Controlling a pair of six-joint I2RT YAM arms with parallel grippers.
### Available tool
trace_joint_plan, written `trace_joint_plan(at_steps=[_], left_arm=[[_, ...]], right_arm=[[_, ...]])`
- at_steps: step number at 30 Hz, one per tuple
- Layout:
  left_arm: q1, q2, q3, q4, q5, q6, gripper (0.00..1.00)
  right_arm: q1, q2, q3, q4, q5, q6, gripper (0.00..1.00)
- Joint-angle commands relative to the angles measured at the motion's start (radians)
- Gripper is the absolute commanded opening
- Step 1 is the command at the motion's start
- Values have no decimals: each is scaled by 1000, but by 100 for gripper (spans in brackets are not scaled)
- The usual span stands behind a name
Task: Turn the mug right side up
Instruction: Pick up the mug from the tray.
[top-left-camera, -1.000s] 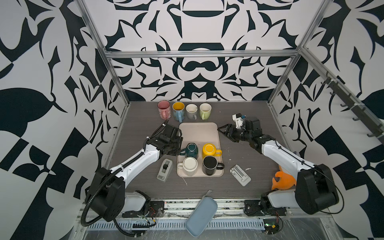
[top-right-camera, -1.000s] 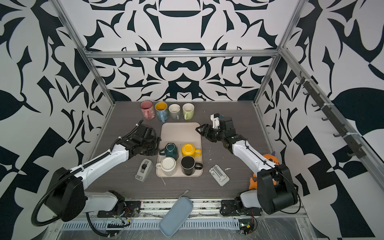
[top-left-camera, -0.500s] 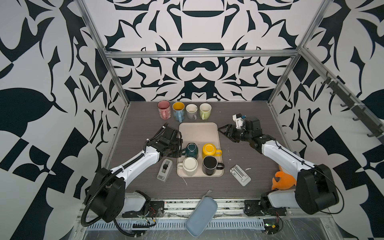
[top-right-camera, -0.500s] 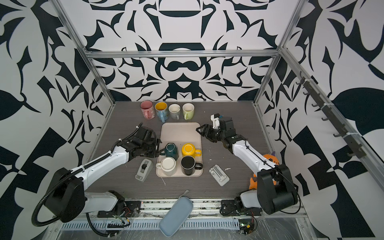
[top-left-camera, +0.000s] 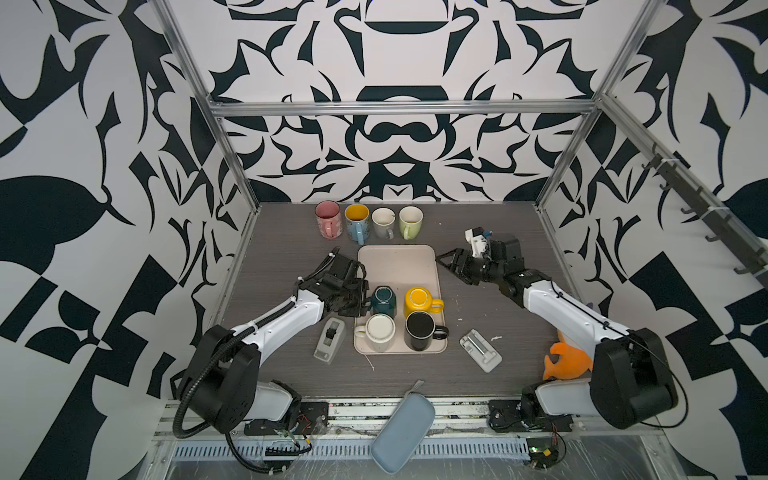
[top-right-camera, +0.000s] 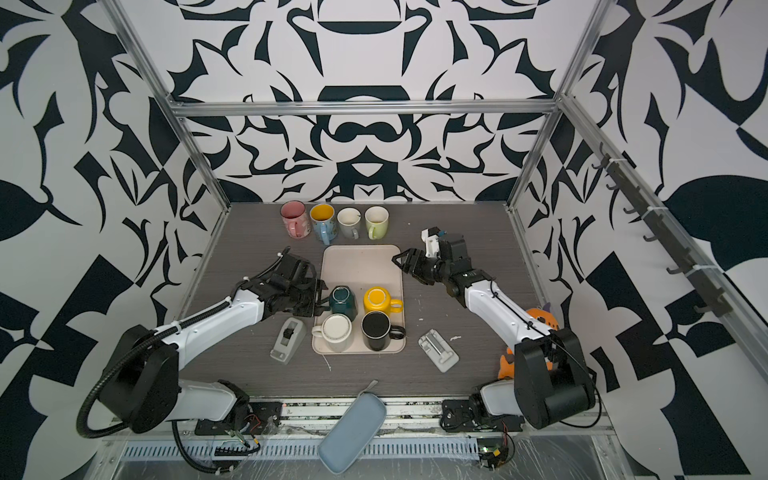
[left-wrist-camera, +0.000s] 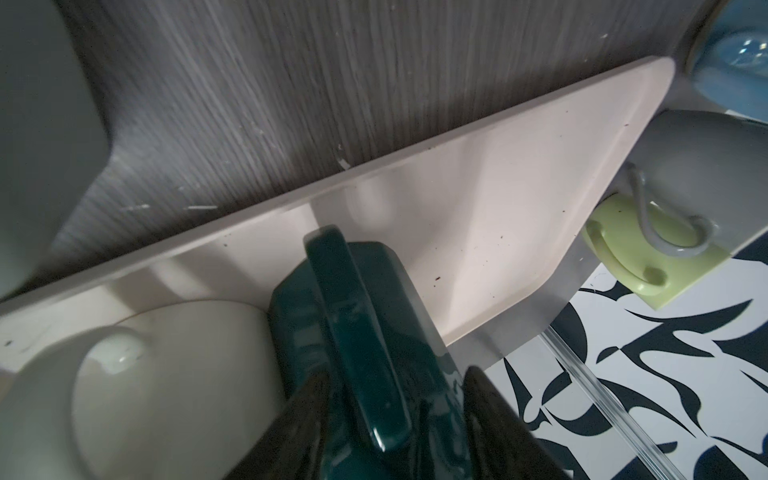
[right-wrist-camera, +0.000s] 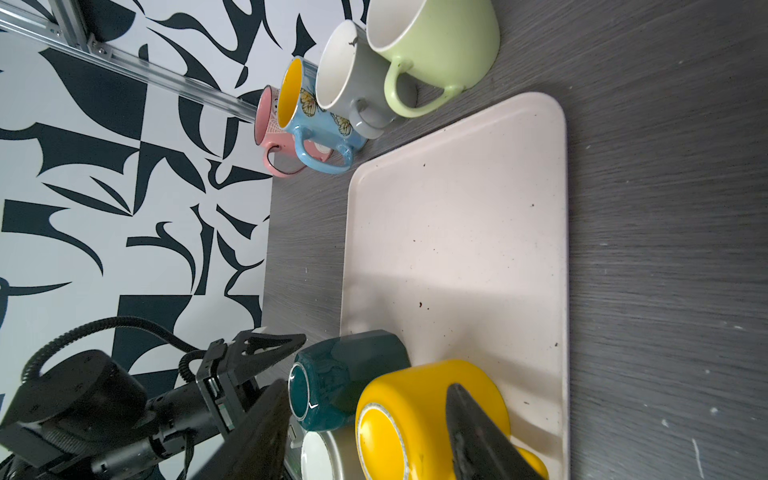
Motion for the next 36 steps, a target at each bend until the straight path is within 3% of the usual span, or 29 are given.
trace_joint_plan(at_steps=[1,16,36], left_arm=[[-5,28,-9,27,38,-17,53],[9,64,43,11,-3,44,46],[61,122,60,123,31,100,31]], right_arm=[[4,-19,1,29,12,-7,64],[3,-48,-9,-2,33,-19,64],[2,-60,8,-48,52,-37,64]])
